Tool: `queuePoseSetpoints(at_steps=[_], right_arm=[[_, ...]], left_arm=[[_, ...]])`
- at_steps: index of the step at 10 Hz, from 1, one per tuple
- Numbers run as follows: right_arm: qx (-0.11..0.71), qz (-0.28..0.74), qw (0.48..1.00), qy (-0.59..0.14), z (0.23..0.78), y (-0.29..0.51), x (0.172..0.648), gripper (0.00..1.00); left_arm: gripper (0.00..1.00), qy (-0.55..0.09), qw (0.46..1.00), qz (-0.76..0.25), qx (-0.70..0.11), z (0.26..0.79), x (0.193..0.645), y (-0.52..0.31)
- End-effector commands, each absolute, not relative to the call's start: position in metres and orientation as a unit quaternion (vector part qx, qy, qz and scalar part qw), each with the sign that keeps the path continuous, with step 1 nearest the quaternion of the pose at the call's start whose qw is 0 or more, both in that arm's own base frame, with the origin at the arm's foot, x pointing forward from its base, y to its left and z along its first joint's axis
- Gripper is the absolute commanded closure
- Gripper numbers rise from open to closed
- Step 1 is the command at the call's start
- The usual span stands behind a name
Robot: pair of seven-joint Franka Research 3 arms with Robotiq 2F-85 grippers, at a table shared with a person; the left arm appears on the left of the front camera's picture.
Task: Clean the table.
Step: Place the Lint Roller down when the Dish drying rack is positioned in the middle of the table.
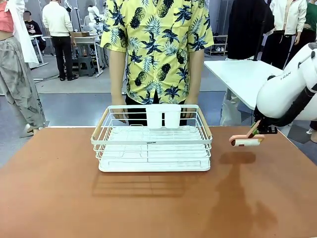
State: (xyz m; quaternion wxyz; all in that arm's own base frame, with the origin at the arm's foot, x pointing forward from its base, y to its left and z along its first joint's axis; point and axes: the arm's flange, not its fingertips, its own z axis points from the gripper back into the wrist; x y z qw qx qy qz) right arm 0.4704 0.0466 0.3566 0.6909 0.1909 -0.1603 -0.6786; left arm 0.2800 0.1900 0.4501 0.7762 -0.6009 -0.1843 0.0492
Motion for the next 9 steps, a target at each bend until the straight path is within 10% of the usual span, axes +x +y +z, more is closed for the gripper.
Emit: queuePoseSetpoints(at_steps=[1,7,9], right_arm=[[0.21,-0.708,0.652,-0.17,0.346,0.056,0.476,0.79],[0.195,-0.713,0.652,-0.168,0.329,0.056,0.477,0.79],[0.195,-0.71,0.655,-0.167,0.329,0.057,0.476,0.44]], left_arm=[[0.0,-0.186,0.772,0.047,-0.606,0.451,0.279,0.191],[0.0,-0.186,0.772,0.047,-0.606,0.451,0.279,0.191],[0.0,-0.186,0.772,0.047,-0.606,0.451,0.279,0.191]])
